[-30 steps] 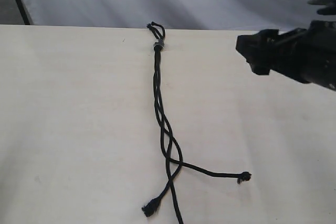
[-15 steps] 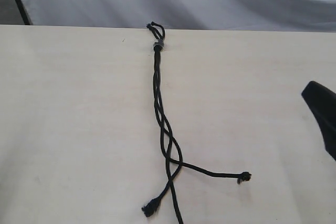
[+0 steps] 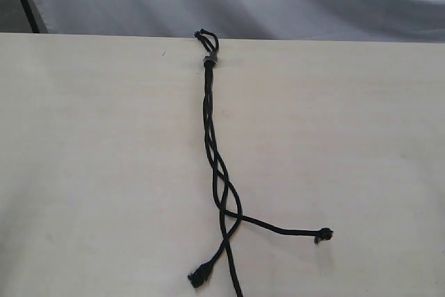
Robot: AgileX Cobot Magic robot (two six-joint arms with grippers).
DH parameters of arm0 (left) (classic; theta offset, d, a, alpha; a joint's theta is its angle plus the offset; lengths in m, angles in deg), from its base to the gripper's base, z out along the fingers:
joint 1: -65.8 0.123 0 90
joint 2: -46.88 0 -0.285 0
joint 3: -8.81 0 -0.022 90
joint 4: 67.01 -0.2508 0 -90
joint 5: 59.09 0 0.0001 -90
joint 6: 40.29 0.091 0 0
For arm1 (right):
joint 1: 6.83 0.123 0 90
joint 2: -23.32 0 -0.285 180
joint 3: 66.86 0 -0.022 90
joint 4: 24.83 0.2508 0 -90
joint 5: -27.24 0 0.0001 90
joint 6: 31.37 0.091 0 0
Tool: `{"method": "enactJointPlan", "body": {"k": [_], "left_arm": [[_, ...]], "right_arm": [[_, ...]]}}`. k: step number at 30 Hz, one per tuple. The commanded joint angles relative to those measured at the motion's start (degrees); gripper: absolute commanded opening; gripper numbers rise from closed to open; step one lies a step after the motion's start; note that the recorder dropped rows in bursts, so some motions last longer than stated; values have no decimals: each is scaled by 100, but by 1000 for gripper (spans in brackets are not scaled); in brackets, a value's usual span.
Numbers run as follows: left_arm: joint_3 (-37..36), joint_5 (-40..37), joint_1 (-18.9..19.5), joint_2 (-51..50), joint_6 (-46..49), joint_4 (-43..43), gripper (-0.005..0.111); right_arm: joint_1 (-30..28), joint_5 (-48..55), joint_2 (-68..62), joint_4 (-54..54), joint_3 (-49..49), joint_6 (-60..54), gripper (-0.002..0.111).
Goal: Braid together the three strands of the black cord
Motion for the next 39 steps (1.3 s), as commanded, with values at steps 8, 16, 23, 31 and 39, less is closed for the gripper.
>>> {"method": "enactJointPlan", "body": {"k": [8, 16, 23, 31, 39], "left_arm": [[-20, 3, -29, 14, 28, 14, 0], [-20, 3, -29, 14, 28, 14, 0], [-20, 3, -29, 14, 28, 14, 0], [-20, 3, -29, 14, 28, 14, 0], [-20, 3, -29, 14, 28, 14, 0]], "right_arm": [[602, 752, 280, -65, 208, -927, 78], [618, 980, 386, -53, 208, -1031, 78], [618, 1032, 386, -39, 208, -1004, 78], [618, 1236, 386, -16, 208, -1004, 78], [618, 1236, 386, -16, 208, -1004, 78]]}}
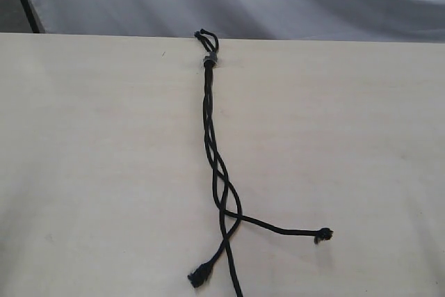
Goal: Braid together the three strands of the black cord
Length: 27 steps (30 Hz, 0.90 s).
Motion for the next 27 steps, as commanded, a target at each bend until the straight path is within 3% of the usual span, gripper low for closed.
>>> {"method": "enactJointPlan", "body": {"k": [1, 10, 12, 20, 27], "left_arm": [[-20, 3, -29, 14, 28, 14, 0], [-20, 3, -29, 14, 28, 14, 0], [-20, 3, -29, 14, 28, 14, 0], [-20, 3, -29, 14, 28, 14, 0], [-20, 3, -29, 14, 28, 14, 0]], "right_arm": [[24, 23, 39, -14, 18, -9, 78], [24, 134, 39, -159, 18, 49, 74], [24, 148, 39, -215, 18, 78, 66], [24, 148, 39, -215, 18, 124, -1], [24, 148, 39, -198, 18, 138, 0]]}}
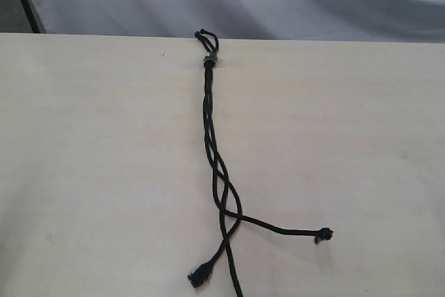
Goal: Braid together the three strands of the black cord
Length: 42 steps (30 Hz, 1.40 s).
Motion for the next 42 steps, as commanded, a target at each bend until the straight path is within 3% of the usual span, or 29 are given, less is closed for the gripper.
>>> {"method": "enactJointPlan", "body": {"k": [1, 42], "left_arm": [[-20, 3, -29, 14, 19, 14, 0], [-20, 3, -29, 14, 19, -17, 0]], "right_arm": [[24, 5, 39, -64, 18, -17, 0], [24, 351, 39, -64, 18, -232, 0]]}}
